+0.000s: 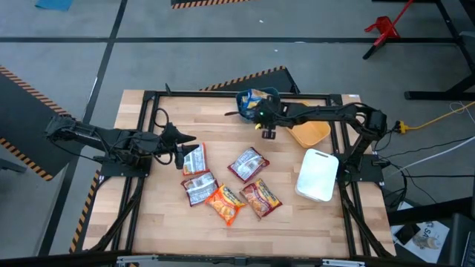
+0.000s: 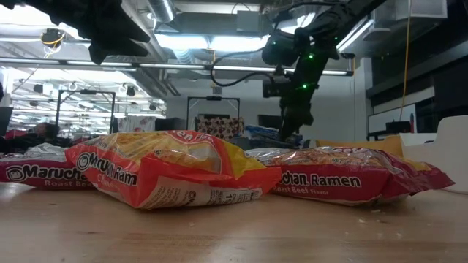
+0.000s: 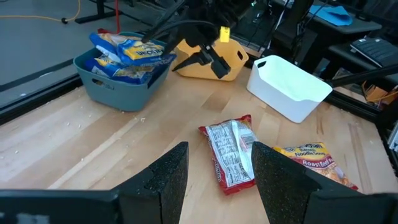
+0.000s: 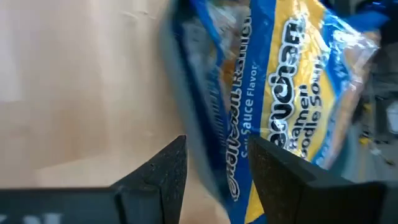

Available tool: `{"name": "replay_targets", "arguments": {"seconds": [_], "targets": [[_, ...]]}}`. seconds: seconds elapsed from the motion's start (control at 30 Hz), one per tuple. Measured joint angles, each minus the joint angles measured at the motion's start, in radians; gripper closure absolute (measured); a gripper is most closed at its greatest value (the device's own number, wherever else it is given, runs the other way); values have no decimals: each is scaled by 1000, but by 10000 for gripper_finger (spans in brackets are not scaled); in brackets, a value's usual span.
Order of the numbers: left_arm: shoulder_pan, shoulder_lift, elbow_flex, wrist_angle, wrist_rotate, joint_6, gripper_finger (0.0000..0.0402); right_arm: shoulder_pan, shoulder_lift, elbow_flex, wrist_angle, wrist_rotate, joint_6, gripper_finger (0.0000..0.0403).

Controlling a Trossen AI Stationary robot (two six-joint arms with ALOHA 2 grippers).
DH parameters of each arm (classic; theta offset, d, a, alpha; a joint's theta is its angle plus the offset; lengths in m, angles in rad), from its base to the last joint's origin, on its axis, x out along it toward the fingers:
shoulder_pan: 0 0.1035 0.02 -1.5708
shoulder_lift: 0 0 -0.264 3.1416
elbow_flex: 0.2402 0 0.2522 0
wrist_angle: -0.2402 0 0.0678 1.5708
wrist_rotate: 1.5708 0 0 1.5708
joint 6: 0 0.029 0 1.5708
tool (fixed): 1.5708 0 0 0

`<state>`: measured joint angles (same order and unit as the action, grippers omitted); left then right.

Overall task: Sort Maruchan noodles
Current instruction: Put the blue noodle pack into the blue bin, then put the top red noodle pack into the yellow bin

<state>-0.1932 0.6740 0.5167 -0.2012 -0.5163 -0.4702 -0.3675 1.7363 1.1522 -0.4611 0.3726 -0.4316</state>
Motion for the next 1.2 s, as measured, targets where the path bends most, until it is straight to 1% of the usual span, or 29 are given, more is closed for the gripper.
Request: {"name": "replay_targets", "arguments": {"seconds": [0.07,0.23,0.4,0.5,0.57,0.6,0.7,0.73,0.77,0.9,1.0,1.1,1.2], "targets": [[0,0,0,0,0,0,232,-13,0,1,3,20,-1,237],[0,0,0,0,0,0,232,-35,0,2,-5,19,5,237],[0,0,0,0,0,0,232,-15,-13,4,-20,-6,-20,237],[0,0,0,0,1,0,232,7,-52,28,-86,-42,-11,237],[0,0,0,0,12,0,232,25,-88,50,-140,-122,18,237],[0,0,0,1,20,-2,232,37,-112,56,-179,-183,39,237],[0,0,0,0,37,-15,232,69,-176,59,-245,-431,102,237],[0,0,0,0,38,-16,232,79,-192,57,-275,-490,110,237],[0,0,0,0,38,-16,232,94,-205,52,-305,-523,115,237],[0,0,0,0,39,-17,232,159,-216,15,-366,-497,125,237],[0,0,0,0,39,-19,232,207,-209,-38,-331,-501,179,228],[0,0,0,0,39,-21,232,259,-194,-96,-279,-497,209,196],[0,0,0,0,39,-21,232,306,-194,-148,-183,-461,224,145]]}}
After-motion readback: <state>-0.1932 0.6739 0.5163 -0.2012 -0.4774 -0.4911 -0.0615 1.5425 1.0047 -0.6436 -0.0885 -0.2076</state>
